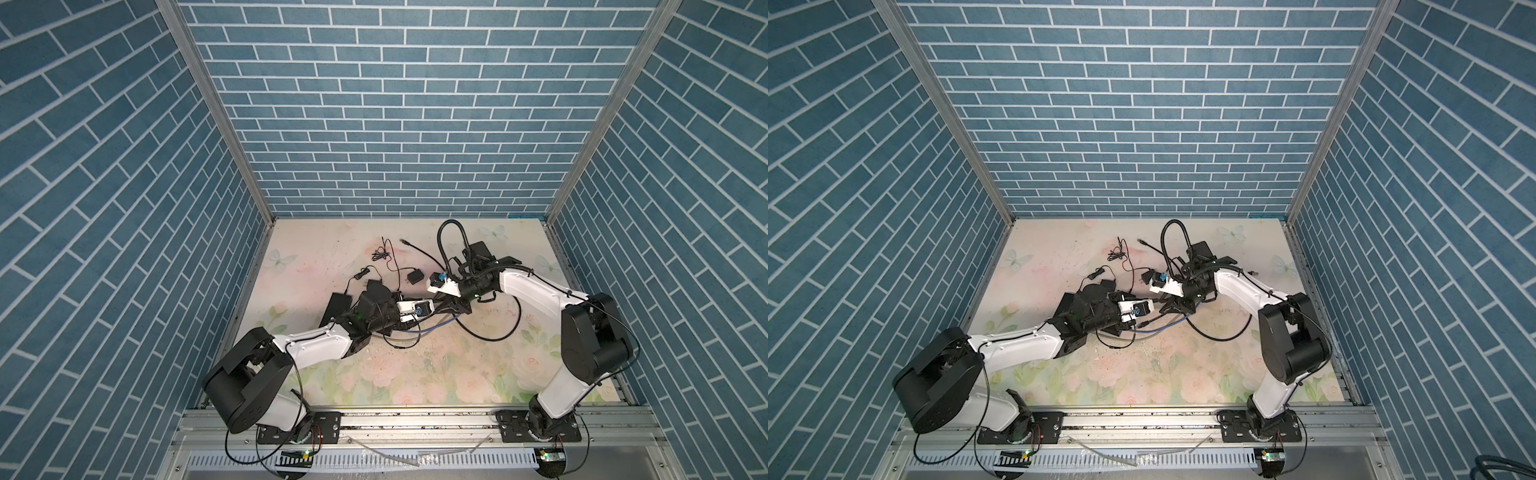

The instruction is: Insert the plug into the switch port

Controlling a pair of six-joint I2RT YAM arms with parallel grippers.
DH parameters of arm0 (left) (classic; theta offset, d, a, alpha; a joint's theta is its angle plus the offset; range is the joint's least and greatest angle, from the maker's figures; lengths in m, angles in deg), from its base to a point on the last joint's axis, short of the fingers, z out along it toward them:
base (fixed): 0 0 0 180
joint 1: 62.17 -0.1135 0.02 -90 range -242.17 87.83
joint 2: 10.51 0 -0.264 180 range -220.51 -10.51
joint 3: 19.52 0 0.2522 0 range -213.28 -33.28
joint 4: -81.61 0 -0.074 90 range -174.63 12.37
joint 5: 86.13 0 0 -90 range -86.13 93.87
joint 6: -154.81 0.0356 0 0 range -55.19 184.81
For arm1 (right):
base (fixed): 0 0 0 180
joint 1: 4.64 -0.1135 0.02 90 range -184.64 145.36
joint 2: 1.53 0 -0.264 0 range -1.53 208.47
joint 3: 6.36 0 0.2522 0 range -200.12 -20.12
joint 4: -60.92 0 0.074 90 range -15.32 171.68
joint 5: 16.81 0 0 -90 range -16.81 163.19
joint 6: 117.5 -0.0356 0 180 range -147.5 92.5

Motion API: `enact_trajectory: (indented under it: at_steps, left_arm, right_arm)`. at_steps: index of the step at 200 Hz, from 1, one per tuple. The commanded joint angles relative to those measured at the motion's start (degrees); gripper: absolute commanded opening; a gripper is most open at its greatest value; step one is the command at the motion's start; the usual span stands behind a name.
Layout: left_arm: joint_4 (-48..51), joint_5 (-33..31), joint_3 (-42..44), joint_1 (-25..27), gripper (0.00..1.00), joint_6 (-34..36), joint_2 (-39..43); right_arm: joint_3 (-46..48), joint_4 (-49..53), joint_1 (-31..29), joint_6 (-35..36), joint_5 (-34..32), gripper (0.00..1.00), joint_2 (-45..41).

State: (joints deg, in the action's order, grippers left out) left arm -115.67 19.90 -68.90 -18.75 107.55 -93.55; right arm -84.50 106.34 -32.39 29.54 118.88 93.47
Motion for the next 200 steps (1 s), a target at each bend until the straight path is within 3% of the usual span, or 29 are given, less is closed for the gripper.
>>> enact_trajectory:
  at_steps: [1, 71, 143, 200]
  left_arm:
    - [-3.0, 0.6, 1.1, 0.1, 0.09, -1.4, 0.5]
    - [-5.1, 1.8, 4.1, 0.1, 0.09, -3.4, 2.3]
    - [-5.2, 2.0, 4.0, 0.1, 0.09, -4.0, 2.3]
    - [-4.9, 1.8, 4.0, 0.1, 0.09, -4.2, 2.1]
  right_arm:
    - [6.9, -14.5, -0.3, 0.9, -0.1, 0.42, -4.7]
    - [12.2, -26.8, -0.4, -1.8, 0.2, 0.45, -7.6]
    - [11.9, -26.3, -1.0, -1.8, 6.6, 0.38, -7.6]
    - [11.5, -24.4, -2.7, -1.1, 7.7, 0.36, -7.1]
